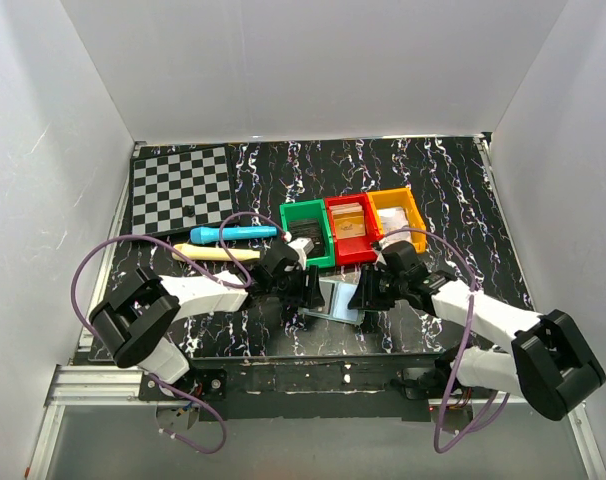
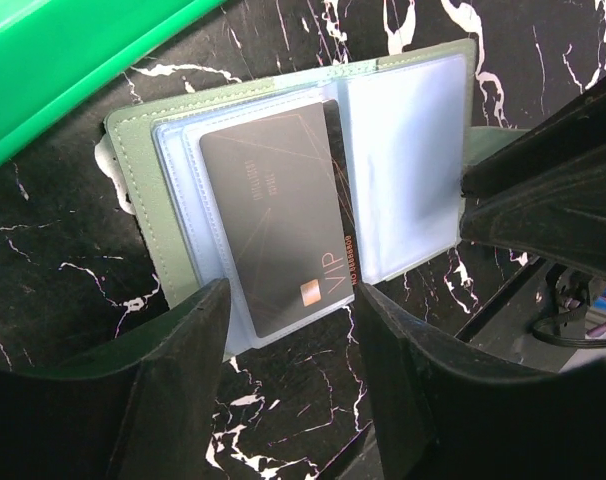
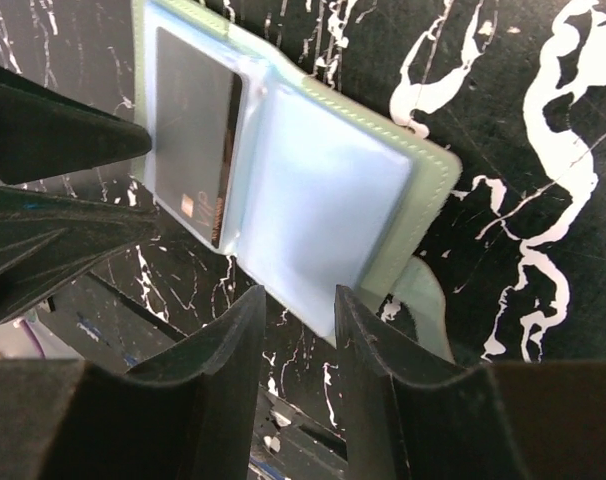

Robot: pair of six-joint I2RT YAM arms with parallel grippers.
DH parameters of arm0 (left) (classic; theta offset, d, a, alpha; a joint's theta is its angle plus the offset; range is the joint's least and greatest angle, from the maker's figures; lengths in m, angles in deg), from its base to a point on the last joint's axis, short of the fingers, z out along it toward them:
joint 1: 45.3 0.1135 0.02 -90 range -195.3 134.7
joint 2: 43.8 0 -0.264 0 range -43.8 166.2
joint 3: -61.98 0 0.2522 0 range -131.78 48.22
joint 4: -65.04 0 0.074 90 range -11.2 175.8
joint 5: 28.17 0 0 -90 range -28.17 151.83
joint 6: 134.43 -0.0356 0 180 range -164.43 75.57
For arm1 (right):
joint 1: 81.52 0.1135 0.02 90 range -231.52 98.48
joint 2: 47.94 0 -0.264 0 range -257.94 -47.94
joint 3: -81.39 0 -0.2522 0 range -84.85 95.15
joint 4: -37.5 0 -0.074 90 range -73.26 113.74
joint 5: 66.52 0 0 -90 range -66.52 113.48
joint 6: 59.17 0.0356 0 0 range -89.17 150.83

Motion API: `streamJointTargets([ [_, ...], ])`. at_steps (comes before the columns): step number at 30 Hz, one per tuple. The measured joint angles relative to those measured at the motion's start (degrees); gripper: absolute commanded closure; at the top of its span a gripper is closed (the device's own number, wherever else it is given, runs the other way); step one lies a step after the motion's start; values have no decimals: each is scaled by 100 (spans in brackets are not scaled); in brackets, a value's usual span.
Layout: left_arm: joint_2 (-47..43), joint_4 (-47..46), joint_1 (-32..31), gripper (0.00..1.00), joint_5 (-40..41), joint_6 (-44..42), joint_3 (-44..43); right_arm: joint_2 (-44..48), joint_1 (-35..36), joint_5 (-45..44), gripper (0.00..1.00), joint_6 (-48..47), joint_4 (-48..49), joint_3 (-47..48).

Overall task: Take the credit cards out of the card holder
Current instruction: Remove the credit card from the card holder.

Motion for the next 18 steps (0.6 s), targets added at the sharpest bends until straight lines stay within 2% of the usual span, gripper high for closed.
streamJointTargets([
  [8,-15,-249,9,50,-4,129,184,-518,-232,-24,60,-20,109,7],
  [14,-203,-330,9,50,-2,192,387,-514,-295,35,59,-101,109,9],
  [18,-518,-186,9,46,48,232,608,-415,-299,-31,56,-221,22,76],
])
